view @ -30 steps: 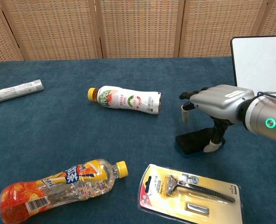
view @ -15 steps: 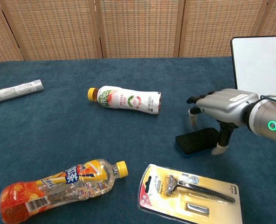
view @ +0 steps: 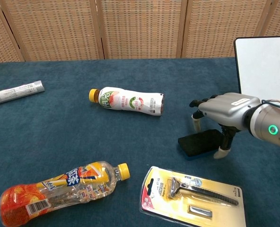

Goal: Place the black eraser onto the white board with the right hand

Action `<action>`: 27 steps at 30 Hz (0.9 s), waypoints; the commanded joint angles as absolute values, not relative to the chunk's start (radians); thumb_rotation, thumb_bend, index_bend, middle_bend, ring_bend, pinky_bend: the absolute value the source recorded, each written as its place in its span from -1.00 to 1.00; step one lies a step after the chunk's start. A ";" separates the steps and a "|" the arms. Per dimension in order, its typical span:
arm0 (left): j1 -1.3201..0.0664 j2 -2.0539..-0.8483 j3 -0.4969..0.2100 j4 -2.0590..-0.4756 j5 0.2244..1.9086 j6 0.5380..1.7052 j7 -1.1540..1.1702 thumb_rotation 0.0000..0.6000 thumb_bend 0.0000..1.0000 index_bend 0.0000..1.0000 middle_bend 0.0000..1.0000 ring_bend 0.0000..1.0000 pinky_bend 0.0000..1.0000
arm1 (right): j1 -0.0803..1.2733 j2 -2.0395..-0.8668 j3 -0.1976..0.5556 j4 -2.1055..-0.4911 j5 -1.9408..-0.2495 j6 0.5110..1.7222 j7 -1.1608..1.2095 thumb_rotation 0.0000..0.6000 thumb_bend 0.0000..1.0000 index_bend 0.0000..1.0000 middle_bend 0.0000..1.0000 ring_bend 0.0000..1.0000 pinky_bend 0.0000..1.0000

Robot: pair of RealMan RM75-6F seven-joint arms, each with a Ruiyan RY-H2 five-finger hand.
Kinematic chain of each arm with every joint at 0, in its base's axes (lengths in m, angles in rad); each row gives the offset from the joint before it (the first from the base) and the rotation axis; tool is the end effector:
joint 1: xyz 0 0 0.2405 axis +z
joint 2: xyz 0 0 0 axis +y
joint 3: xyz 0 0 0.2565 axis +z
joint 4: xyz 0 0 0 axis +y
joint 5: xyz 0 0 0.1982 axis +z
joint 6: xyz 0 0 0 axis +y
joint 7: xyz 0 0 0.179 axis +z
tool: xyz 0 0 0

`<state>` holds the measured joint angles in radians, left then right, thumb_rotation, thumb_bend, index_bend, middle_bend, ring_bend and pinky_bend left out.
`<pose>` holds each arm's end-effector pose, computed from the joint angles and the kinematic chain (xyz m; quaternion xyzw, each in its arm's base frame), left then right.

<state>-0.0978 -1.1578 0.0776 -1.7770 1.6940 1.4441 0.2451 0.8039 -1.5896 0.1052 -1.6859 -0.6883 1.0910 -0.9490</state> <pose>-0.2473 0.1843 0.1109 -0.6920 -0.3610 -0.3749 0.5003 -0.1420 -0.3363 -0.0468 0.7949 -0.3339 0.2041 0.4636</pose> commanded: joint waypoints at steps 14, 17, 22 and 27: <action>-0.097 -1.155 0.078 -1.778 1.695 1.446 0.238 1.00 -0.73 -1.00 -1.00 -1.00 -1.00 | 0.822 -1.620 0.096 -1.660 -0.691 1.105 -0.924 1.00 -1.00 -0.17 -0.96 -1.00 -1.00; -0.097 -1.155 0.079 -1.778 1.695 1.446 0.239 1.00 -0.73 -1.00 -1.00 -1.00 -1.00 | 0.823 -1.620 0.095 -1.660 -0.692 1.107 -0.920 1.00 -0.96 -0.14 -0.95 -1.00 -1.00; -0.097 -1.156 0.079 -1.778 1.695 1.445 0.241 1.00 -0.74 -1.00 -1.00 -1.00 -1.00 | 0.825 -1.619 0.090 -1.663 -0.692 1.116 -0.920 1.00 -0.90 -0.09 -0.94 -1.00 -1.00; -0.097 -1.155 0.079 -1.779 1.694 1.445 0.242 1.00 -0.73 -1.00 -1.00 -1.00 -1.00 | 0.825 -1.618 0.083 -1.665 -0.696 1.124 -0.922 1.00 -0.90 -0.05 -0.93 -1.00 -1.00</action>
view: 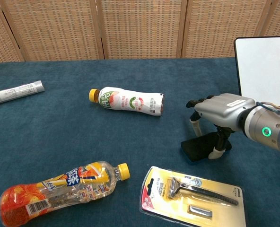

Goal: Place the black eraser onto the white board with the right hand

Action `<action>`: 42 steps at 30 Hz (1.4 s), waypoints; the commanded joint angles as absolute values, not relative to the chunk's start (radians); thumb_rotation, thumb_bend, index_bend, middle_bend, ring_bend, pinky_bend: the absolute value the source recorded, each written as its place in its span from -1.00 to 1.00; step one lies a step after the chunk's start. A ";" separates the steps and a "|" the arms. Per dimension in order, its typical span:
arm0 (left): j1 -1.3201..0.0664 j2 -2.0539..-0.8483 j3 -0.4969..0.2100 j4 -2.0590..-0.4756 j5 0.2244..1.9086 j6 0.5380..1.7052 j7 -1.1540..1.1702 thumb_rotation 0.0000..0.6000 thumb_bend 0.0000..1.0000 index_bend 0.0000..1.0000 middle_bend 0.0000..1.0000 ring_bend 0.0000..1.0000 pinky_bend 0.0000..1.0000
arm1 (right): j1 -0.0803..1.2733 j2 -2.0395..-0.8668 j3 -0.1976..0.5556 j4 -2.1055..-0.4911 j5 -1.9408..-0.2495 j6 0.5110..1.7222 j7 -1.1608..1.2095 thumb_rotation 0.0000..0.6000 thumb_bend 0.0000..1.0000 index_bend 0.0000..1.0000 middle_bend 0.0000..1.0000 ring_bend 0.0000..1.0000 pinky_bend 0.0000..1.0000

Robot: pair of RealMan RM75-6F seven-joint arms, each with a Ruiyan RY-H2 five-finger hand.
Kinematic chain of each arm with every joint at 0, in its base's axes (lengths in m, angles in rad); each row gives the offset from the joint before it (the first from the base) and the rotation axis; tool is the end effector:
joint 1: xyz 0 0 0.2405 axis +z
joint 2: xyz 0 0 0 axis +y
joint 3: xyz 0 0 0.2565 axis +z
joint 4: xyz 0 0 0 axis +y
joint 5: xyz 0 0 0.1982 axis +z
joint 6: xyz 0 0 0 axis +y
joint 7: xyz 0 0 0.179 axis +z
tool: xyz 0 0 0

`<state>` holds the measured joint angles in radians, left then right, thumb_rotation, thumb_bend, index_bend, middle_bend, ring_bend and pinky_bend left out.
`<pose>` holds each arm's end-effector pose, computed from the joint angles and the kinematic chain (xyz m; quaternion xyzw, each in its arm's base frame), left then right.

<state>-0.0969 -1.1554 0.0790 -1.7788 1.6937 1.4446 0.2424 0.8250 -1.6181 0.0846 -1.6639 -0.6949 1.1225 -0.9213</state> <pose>-0.2476 0.1838 0.1114 -0.6915 -0.3625 -0.3748 0.5000 -0.1379 -0.3366 -0.0523 0.7921 -0.3323 0.2128 0.4658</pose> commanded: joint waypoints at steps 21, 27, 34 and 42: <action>-0.097 -1.156 0.079 -1.780 1.694 1.445 0.244 1.00 -0.73 -1.00 -1.00 -1.00 -1.00 | 0.809 -1.549 0.097 -1.717 -0.723 1.190 -0.910 1.00 -0.90 0.01 -0.90 -1.00 -1.00; -0.095 -1.154 0.077 -1.780 1.693 1.450 0.240 1.00 -0.73 -1.00 -1.00 -1.00 -1.00 | 0.794 -1.488 0.113 -1.760 -0.737 1.238 -0.905 1.00 -0.90 0.02 -0.90 -1.00 -1.00; -0.095 -1.155 0.077 -1.779 1.691 1.448 0.243 1.00 -0.73 -1.00 -1.00 -1.00 -1.00 | 0.734 -1.388 0.143 -1.810 -0.774 1.310 -0.812 1.00 -0.89 0.04 -0.90 -1.00 -1.00; -0.091 -1.164 0.085 -1.781 1.706 1.450 0.266 1.00 -0.73 -1.00 -1.00 -1.00 -1.00 | 0.653 -1.316 0.150 -1.770 -0.858 1.387 -0.695 1.00 -0.93 0.04 -0.90 -1.00 -1.00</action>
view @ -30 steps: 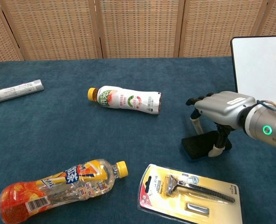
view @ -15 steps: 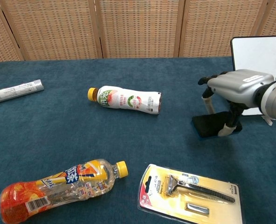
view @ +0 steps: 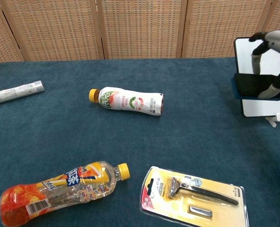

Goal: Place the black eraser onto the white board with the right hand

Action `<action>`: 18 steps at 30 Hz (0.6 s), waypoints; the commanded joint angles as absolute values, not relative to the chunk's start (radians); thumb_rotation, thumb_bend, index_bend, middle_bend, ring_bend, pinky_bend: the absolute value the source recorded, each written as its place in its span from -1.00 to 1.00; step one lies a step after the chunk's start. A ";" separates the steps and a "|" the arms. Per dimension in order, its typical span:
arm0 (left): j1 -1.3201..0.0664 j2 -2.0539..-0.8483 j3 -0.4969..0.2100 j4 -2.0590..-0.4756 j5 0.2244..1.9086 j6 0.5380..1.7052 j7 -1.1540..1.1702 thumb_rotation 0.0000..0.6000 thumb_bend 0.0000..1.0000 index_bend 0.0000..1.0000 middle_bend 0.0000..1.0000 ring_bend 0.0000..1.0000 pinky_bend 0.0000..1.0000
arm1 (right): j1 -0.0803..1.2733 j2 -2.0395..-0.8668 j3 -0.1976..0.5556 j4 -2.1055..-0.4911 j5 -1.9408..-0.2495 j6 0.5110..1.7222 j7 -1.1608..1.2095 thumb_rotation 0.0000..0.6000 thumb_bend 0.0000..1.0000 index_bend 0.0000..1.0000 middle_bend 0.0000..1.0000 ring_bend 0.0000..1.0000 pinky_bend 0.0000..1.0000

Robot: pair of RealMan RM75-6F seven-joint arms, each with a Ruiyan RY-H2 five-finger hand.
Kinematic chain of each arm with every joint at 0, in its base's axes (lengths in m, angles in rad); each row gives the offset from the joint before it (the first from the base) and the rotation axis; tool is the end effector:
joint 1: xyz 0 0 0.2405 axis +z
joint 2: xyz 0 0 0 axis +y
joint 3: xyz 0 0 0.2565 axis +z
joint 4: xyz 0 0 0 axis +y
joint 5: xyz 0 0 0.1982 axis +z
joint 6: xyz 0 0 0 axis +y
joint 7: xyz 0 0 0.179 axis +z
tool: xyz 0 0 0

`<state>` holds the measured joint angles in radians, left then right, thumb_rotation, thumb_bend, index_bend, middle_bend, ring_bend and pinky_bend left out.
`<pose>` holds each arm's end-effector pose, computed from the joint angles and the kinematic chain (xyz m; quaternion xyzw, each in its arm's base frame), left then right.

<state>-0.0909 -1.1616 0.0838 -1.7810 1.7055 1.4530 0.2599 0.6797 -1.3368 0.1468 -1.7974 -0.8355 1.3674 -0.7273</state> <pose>-0.2454 0.1810 0.1101 -0.6934 -0.3572 -0.3753 0.5007 -0.1787 -0.3577 0.0877 0.6580 -0.3348 0.3004 0.6039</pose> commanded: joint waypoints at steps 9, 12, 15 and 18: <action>-0.091 -1.177 0.083 -1.779 1.701 1.443 0.288 1.00 -0.73 -1.00 -1.00 -1.00 -1.00 | 0.602 -1.364 0.210 -1.564 -0.871 1.391 -0.525 1.00 -1.00 0.04 -0.90 -1.00 -1.00; -0.092 -1.178 0.083 -1.779 1.700 1.441 0.289 1.00 -0.73 -1.00 -1.00 -1.00 -1.00 | 0.597 -1.409 0.235 -1.481 -0.865 1.386 -0.481 1.00 -1.00 0.06 -0.90 -1.00 -1.00; -0.093 -1.181 0.083 -1.777 1.701 1.440 0.291 1.00 -0.73 -1.00 -1.00 -1.00 -1.00 | 0.595 -1.468 0.263 -1.379 -0.859 1.382 -0.434 1.00 -1.00 0.06 -0.91 -1.00 -1.00; -0.095 -1.183 0.080 -1.774 1.693 1.435 0.291 1.00 -0.73 -1.00 -1.00 -1.00 -1.00 | 0.596 -1.528 0.290 -1.288 -0.867 1.380 -0.372 1.00 -1.00 0.06 -0.91 -1.00 -1.00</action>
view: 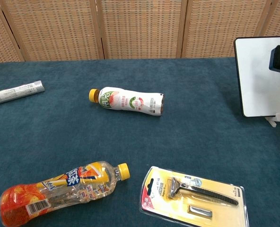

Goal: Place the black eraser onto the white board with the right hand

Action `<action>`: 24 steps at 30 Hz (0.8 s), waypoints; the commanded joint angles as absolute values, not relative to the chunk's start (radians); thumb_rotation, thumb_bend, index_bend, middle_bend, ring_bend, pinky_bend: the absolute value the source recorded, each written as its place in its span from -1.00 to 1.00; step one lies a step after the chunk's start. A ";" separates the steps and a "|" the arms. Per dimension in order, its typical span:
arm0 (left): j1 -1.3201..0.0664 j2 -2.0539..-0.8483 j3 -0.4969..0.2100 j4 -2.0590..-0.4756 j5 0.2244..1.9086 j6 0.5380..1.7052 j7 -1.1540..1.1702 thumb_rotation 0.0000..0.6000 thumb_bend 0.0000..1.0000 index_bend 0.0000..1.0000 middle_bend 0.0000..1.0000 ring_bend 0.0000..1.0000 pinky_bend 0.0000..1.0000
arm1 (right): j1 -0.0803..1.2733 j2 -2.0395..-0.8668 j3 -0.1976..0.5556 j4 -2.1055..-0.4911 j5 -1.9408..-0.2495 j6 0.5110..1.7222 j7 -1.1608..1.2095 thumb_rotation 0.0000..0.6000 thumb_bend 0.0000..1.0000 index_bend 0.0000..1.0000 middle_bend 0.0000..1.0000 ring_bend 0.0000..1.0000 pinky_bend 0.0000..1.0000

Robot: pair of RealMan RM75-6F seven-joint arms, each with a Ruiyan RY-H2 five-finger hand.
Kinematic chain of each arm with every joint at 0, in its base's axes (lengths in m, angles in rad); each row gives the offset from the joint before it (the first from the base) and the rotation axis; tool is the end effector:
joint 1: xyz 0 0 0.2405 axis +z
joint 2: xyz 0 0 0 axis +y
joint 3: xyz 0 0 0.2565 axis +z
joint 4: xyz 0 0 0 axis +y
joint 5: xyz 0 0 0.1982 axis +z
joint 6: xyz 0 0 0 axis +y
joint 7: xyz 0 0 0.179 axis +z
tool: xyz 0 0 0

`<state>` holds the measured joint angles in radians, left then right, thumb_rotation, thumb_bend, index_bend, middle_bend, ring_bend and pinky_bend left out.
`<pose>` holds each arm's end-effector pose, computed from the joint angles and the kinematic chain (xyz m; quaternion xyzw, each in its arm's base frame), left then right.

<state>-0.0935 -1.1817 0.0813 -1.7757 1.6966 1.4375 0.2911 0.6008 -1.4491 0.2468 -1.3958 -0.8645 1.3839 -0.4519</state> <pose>-0.2454 0.1818 0.1029 -0.6987 -0.3541 -0.3674 0.5015 -0.2499 -0.3902 0.1224 0.5301 -0.3506 0.3513 0.6875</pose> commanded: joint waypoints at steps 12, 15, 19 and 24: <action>-0.100 -1.188 0.072 -1.770 1.670 1.424 0.294 1.00 -0.73 -1.00 -1.00 -1.00 -1.00 | 0.598 -1.656 0.349 -1.038 -0.929 1.340 -0.192 1.00 -1.00 0.08 -0.90 -1.00 -1.00; -0.100 -1.189 0.071 -1.771 1.667 1.422 0.298 1.00 -0.73 -1.00 -1.00 -1.00 -1.00 | 0.600 -1.668 0.356 -1.009 -0.935 1.326 -0.188 1.00 -1.00 0.08 -0.90 -1.00 -1.00; -0.100 -1.190 0.072 -1.771 1.663 1.419 0.302 1.00 -0.73 -1.00 -1.00 -1.00 -1.00 | 0.602 -1.684 0.363 -0.977 -0.942 1.313 -0.190 1.00 -1.00 0.09 -0.90 -1.00 -1.00; -0.101 -1.190 0.071 -1.771 1.653 1.414 0.304 1.00 -0.73 -1.00 -1.00 -1.00 -1.00 | 0.608 -1.703 0.368 -0.941 -0.948 1.295 -0.197 1.00 -1.00 0.09 -0.90 -1.00 -1.00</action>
